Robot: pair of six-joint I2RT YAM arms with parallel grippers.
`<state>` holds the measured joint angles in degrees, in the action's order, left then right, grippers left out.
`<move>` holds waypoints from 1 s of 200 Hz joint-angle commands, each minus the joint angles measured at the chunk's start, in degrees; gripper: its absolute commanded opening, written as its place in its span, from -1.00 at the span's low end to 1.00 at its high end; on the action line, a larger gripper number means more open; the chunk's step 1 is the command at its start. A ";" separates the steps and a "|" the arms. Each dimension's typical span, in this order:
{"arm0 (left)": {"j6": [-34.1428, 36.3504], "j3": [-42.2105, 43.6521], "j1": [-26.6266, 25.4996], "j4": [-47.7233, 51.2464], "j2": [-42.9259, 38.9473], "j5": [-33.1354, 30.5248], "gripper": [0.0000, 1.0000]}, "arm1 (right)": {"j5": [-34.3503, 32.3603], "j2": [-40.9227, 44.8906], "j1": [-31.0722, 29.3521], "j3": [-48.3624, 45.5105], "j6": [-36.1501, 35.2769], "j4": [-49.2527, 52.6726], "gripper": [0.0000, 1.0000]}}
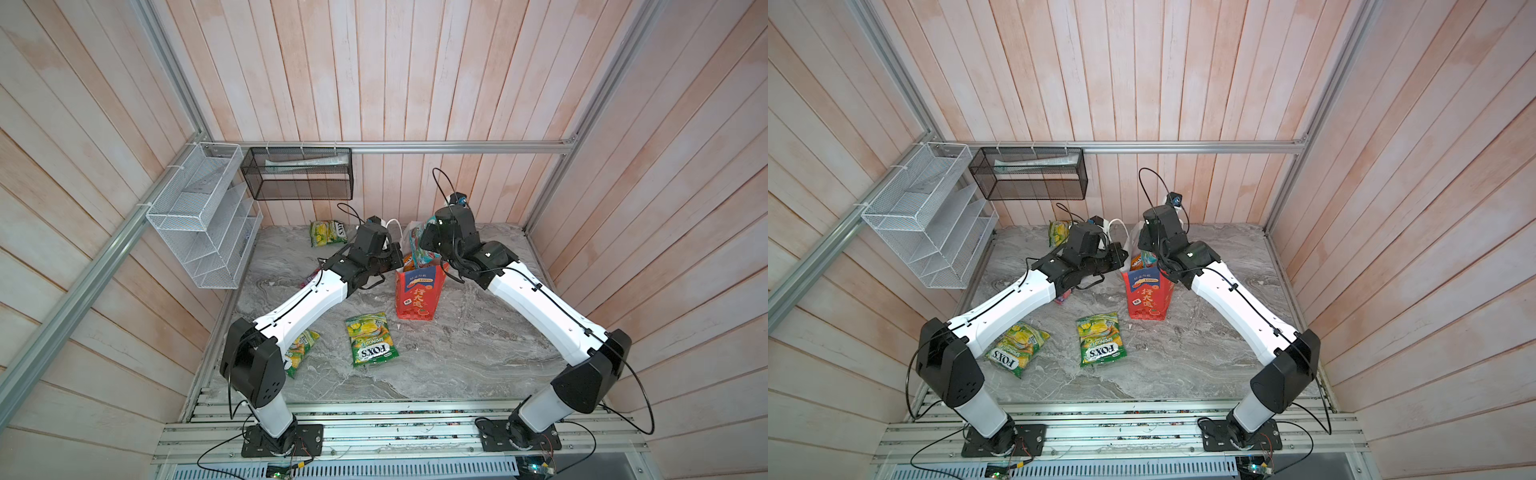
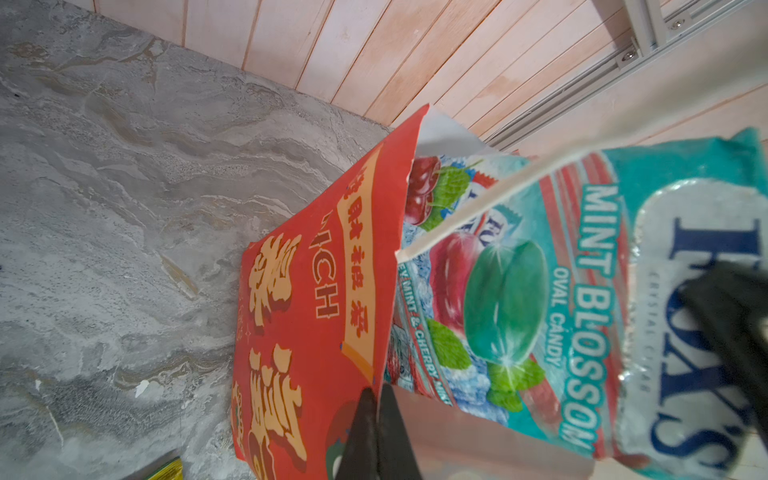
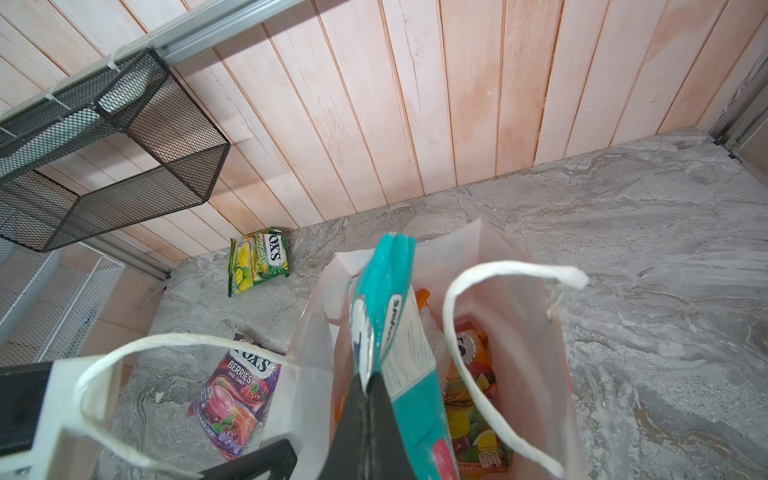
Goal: Place the snacks into the paper bag
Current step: 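Lower the teal packet into the bag and open the right gripper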
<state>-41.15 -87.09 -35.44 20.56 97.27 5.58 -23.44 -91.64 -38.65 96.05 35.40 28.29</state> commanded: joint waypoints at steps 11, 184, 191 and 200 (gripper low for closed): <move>0.98 -1.51 -0.37 -1.21 0.02 0.30 -1.00 | 2.34 0.66 -0.46 0.75 -1.03 -2.88 -0.47; 1.29 -1.86 -0.42 -0.78 0.81 -0.31 -1.00 | -8.95 16.12 2.93 -21.35 -9.12 -8.50 0.96; 1.31 -1.86 -0.42 -0.78 0.73 -0.31 -1.00 | -9.26 15.97 2.88 -22.04 -9.24 -9.14 0.96; 1.33 -1.86 -0.42 -0.78 0.72 -0.46 -1.00 | -8.25 15.87 2.80 -23.50 -9.68 -10.71 0.96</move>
<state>-41.08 -87.09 -35.55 20.60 97.30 5.50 -31.09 -75.79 -35.97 74.15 26.87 21.82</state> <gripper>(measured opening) 0.049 0.977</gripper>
